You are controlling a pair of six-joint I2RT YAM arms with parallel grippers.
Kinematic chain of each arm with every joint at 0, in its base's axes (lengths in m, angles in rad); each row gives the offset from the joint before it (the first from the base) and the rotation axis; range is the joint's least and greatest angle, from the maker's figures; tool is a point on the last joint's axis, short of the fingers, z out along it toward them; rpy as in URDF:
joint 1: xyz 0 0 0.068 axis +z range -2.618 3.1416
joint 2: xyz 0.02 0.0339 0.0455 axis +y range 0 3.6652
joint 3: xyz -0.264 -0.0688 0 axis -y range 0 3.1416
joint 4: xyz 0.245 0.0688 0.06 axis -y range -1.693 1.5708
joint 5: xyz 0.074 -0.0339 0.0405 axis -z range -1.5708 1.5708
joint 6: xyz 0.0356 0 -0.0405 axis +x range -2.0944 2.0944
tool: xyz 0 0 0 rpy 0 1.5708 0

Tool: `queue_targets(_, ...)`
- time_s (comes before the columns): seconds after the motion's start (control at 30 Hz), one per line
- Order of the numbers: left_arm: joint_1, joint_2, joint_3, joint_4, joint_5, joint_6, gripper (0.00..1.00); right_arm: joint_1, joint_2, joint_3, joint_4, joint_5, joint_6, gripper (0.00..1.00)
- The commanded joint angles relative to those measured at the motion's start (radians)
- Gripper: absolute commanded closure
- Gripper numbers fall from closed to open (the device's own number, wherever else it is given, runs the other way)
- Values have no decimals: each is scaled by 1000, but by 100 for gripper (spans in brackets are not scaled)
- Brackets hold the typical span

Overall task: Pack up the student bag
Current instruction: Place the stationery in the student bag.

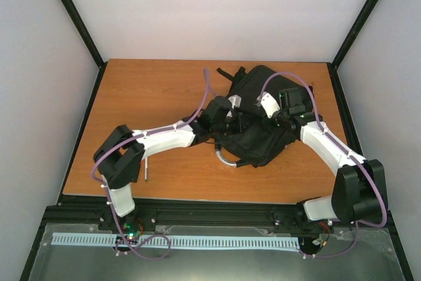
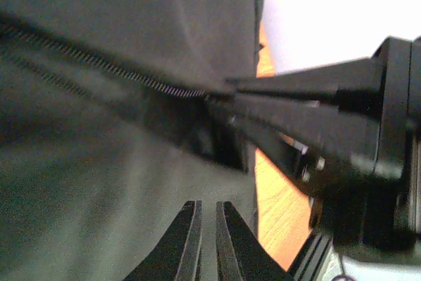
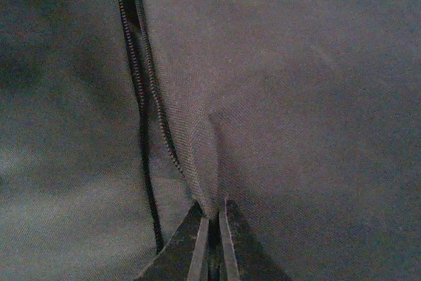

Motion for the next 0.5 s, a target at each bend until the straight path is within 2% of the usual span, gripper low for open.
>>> queue_targets(0.0,-5,-134,-85,-180,-63,72,92,9,26,-8,39,-35,-7,96)
queue_targets(0.23,0,-386,-190,-526,-336,223,78,9,77,12,-4,-80,-27,94)
queue_targets(0.27,4,-414,-200,-578,-372,226,72,10,86,16,-10,-86,-27,90)
queue_targets(0.37,26,-477,-249,-699,-450,215,47,10,100,27,-27,-115,-24,75)
queue_targets(0.47,50,-539,-325,-766,-525,183,35,9,94,27,-35,-132,-17,65)
